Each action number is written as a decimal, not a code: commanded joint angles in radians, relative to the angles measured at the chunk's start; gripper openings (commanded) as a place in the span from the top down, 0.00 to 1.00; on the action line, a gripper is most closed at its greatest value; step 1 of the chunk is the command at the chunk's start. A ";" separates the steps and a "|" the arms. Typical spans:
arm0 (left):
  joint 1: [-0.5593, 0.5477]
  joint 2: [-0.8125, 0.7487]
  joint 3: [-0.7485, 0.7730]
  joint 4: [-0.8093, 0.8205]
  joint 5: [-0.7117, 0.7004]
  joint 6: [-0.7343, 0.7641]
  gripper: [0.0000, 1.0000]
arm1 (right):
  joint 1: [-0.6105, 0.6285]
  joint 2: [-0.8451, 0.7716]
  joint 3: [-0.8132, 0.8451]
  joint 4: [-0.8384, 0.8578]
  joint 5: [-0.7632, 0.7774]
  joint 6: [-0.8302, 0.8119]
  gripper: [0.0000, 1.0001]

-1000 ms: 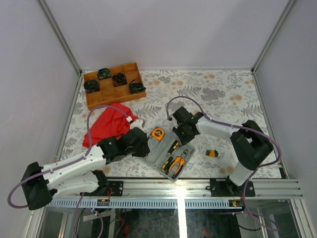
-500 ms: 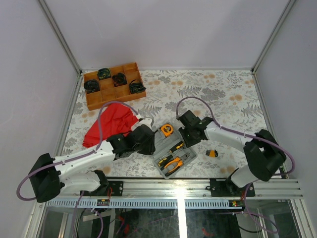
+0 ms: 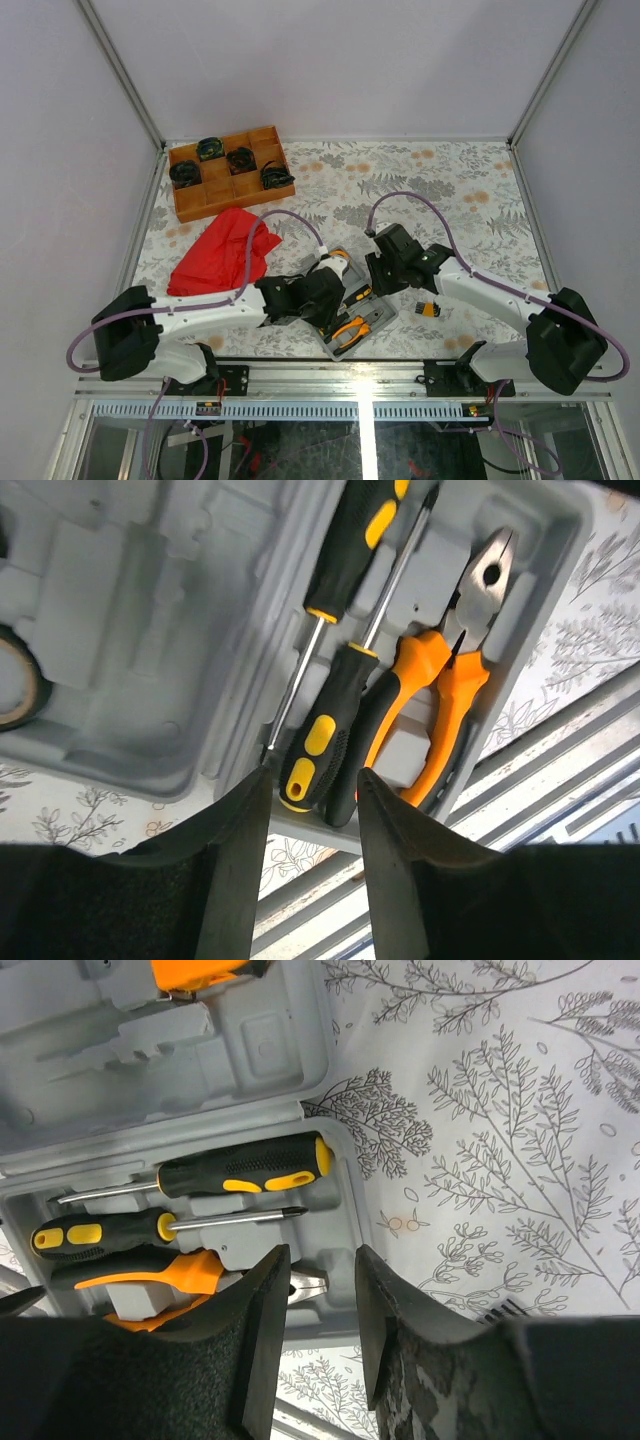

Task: Sort the tools into containers
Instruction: Adjust the storage box at the center of the board, then adjust the screwdriver in the storage box.

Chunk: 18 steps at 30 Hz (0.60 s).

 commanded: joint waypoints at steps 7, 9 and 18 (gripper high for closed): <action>-0.057 0.113 0.026 0.049 -0.015 0.057 0.61 | -0.010 -0.058 -0.065 0.075 -0.060 0.125 0.61; -0.059 0.122 0.020 0.051 -0.015 0.060 0.62 | -0.011 -0.064 -0.072 0.085 -0.061 0.166 0.63; -0.063 0.128 -0.015 0.068 0.007 0.068 0.63 | -0.010 -0.048 -0.074 0.086 -0.047 0.310 0.69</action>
